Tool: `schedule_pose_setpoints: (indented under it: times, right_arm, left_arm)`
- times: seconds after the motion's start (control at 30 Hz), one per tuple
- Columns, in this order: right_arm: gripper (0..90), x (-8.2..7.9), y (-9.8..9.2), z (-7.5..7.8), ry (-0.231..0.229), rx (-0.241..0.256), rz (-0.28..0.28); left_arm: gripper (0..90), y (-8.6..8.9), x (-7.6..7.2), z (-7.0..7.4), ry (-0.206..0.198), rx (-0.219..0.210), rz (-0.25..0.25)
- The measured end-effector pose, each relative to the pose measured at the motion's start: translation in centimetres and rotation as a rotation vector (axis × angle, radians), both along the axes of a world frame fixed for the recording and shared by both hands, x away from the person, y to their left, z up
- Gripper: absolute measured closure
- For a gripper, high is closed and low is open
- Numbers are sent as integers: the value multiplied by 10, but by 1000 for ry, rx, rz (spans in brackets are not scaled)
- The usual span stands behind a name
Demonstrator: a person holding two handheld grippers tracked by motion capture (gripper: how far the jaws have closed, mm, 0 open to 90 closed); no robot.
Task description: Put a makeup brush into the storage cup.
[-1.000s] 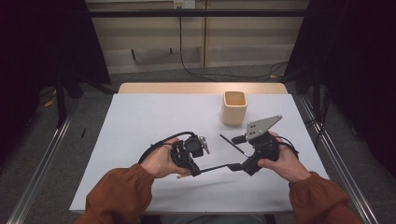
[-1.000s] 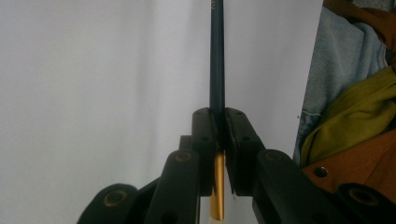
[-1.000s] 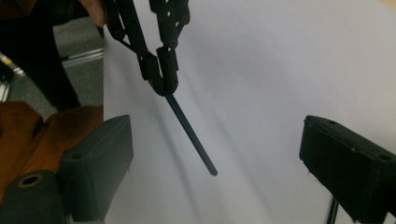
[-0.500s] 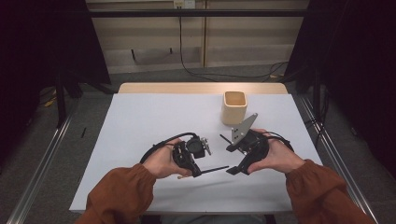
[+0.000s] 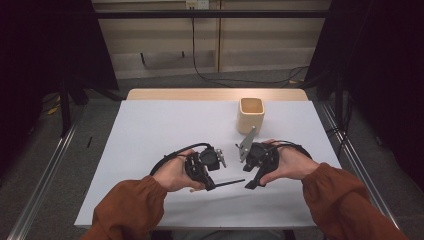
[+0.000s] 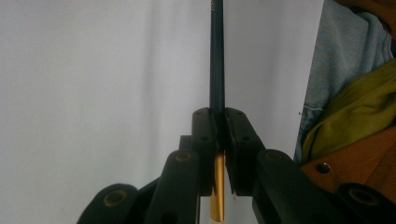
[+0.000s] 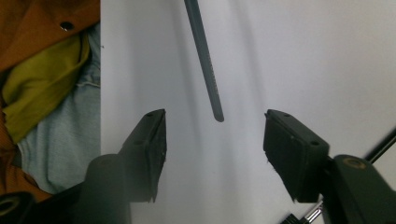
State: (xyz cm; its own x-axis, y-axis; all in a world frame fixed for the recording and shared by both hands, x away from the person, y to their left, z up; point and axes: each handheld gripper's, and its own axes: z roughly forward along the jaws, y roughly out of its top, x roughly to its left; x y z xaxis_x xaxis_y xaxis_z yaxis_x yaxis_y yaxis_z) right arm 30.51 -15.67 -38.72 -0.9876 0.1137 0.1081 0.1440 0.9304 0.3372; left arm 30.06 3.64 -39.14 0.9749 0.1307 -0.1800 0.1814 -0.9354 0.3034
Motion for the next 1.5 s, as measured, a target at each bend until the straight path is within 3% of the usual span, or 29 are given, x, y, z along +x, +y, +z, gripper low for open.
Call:
schedule_pose_setpoints:
  times: [0.03, 0.07, 0.4, 0.47, 0.6, 0.87, 0.97, 1.07, 1.13, 1.23, 1.3, 1.33, 1.4, 1.5]
  right_arm:
    - [425, 0, 0, -1, -3, -3, 6]
    - [434, 0, 1, -3, -5, -15, 13]
    - [502, 3, 6, -13, 42, -71, 11]
    - [531, 4, 7, -13, 46, -66, 21]
    - [550, 6, 10, -13, 37, -47, 29]
    - [632, 8, 15, -15, 42, -25, 41]
    - [649, 9, 15, -17, 31, -17, 44]
    - [673, 8, 16, -17, 48, -24, 39]
    - [706, 9, 15, -17, 34, -11, 47]
    - [728, 8, 15, -17, 54, -16, 50]
    - [729, 8, 16, -19, 43, 5, 65]
    - [730, 8, 16, -20, 50, 4, 68]
    - [764, 8, 18, -20, 58, 9, 69]
    - [831, 8, 18, -21, 55, 23, 86]
  left_arm:
    - [834, 0, 1, 0, 7, 10, -20]
    - [835, -1, 0, -1, -4, 1, -1]
    - [835, -1, 1, -1, 1, 12, -17]
    - [835, -1, 0, -1, -2, 2, 2]
    - [835, -1, 1, 0, 3, 5, -18]
    - [835, 0, 2, 1, 10, -1, -24]
    - [834, -1, 1, 1, -5, -16, -19]
    - [835, -1, 1, 1, -3, -20, -15]
    - [835, -2, 0, 1, 1, -18, -19]
    - [835, -1, 0, 2, -1, -19, -24]
    - [835, -1, 1, 2, 5, -23, -24]
    - [835, -1, -1, 1, 3, -38, -2]
    - [835, 0, 1, 2, 2, -29, -22]
    - [835, 0, 0, 2, 4, -44, -4]
